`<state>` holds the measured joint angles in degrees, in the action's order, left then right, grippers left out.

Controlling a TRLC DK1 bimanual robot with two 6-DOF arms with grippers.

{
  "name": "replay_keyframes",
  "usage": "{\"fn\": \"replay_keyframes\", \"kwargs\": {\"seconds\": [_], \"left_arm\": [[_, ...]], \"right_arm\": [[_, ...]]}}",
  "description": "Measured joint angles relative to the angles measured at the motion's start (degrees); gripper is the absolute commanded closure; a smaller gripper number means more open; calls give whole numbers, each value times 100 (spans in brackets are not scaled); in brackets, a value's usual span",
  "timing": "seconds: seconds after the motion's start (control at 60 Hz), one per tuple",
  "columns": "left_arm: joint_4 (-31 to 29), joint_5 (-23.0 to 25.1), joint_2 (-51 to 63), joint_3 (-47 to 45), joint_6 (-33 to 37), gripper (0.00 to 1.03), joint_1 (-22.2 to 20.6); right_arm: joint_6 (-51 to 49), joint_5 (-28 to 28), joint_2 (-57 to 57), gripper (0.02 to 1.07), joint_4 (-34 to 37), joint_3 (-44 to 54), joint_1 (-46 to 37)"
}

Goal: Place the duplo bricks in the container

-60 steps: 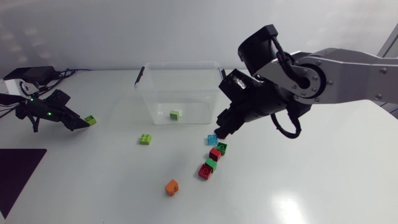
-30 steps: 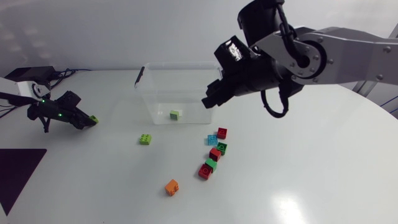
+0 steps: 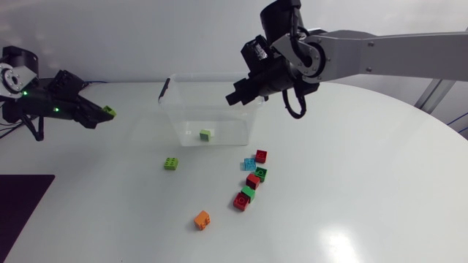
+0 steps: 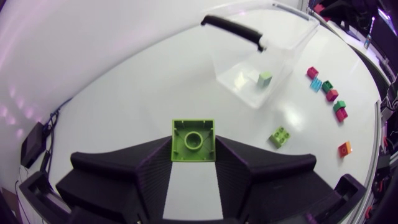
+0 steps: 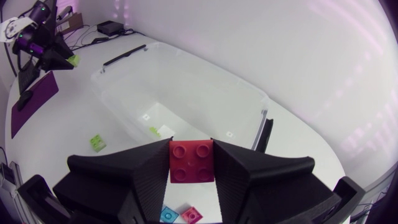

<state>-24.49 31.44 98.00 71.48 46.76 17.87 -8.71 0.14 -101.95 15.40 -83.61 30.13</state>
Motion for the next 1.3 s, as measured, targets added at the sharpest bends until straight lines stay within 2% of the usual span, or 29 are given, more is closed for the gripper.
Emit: {"fn": "replay_keyframes", "kwargs": {"seconds": [0.1, 0.167, 0.25, 0.35, 0.383, 0.633, 0.783, 0.95, 1.05, 1.2, 1.3], "left_arm": [[4, 2, -597, -26, -435, 88, -323], [7, 2, -922, -24, -699, 88, -546], [13, 2, -1268, -4, -1088, 88, -901], [42, -17, -1373, 168, -1462, 88, -1327], [101, -57, -1362, 227, -1598, 88, -1464], [1113, -682, -748, 741, -2498, 87, -2269], [1167, -1029, 31, 1316, -2920, 85, -2621], [1233, -1508, 778, 1733, -3163, 83, -2909], [1266, -1764, 1231, 2061, -3344, 67, -3032], [1123, -2011, 1860, 2719, -3652, 26, -3075], [1067, -2221, 1993, 2855, -3783, 14, -3075]], "right_arm": [[4, 11, -330, 71, -81, -382, -85], [20, 13, -551, 67, -98, -634, -133], [20, 22, -887, 50, -109, -990, -184], [20, 129, -1300, 17, -85, -1399, -238], [17, 164, -1401, 11, -77, -1478, -251], [20, 282, -1154, 9, 160, -1359, -411], [216, 289, -57, 9, 645, -555, -507], [402, 166, 1038, 9, 846, 538, -570], [584, 125, 1215, 10, 874, 1110, -619], [844, 101, 1084, 10, 890, 1600, -625], [1049, 24, 826, 10, 874, 1613, -623]]}}
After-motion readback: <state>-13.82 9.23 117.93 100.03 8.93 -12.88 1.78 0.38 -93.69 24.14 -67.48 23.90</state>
